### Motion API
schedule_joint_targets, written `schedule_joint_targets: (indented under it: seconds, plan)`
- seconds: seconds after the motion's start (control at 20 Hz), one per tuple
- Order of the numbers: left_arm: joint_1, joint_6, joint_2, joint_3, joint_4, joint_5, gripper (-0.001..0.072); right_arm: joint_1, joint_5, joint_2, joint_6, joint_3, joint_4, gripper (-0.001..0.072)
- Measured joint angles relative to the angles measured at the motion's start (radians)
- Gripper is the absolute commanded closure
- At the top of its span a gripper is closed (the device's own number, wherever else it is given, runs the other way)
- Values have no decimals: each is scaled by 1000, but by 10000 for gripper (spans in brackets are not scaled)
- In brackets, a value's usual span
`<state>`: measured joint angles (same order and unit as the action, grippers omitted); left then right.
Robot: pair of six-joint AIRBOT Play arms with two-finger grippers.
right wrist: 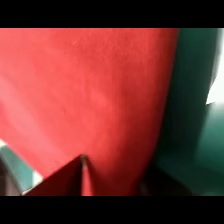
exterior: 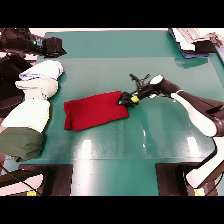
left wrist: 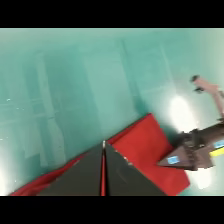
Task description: Fold the shirts.
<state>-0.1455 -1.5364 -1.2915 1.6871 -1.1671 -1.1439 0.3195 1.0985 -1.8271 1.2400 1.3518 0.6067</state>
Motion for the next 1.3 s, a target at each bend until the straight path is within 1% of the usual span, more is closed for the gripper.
schedule_joint_targets:
  seconds: [0.05, 0.2, 0.3, 0.4, 0.5, 0.65, 0.85, 1.1, 1.2, 1.3]
  plan:
    - [0, 0, 0, 0, 7, 0, 683, 24, -19, -15, -2, 31, 6, 696]
    - [-3, 0, 0, 0, 27, 0, 683, 60, -44, -32, -3, 109, 10, 697]
    - [-22, 0, -1, 0, 35, 0, 683, 47, -49, -17, -3, 137, 18, 697]
    - [-59, 4, -1, 0, 29, 3, 683, 2, -58, 33, -2, 135, 37, 697]
    - [-113, 8, -1, 0, 18, 7, 683, -78, -75, 112, 13, 104, 98, 697]
    - [-182, 10, -1, 0, -3, 17, 683, -256, -88, 262, 53, 22, 218, 697]
    - [-240, 11, -1, 0, -7, 51, 683, -600, -101, 467, 80, -84, 355, 698]
    - [-259, 3, -1, 0, -8, 89, 683, -1009, -124, 633, 97, -194, 419, 698]
    - [-262, 0, -1, 0, -8, 97, 683, -1117, -133, 672, 101, -245, 431, 699]
    - [-264, -3, -1, 0, -7, 98, 683, -1184, -136, 700, 102, -295, 435, 698]
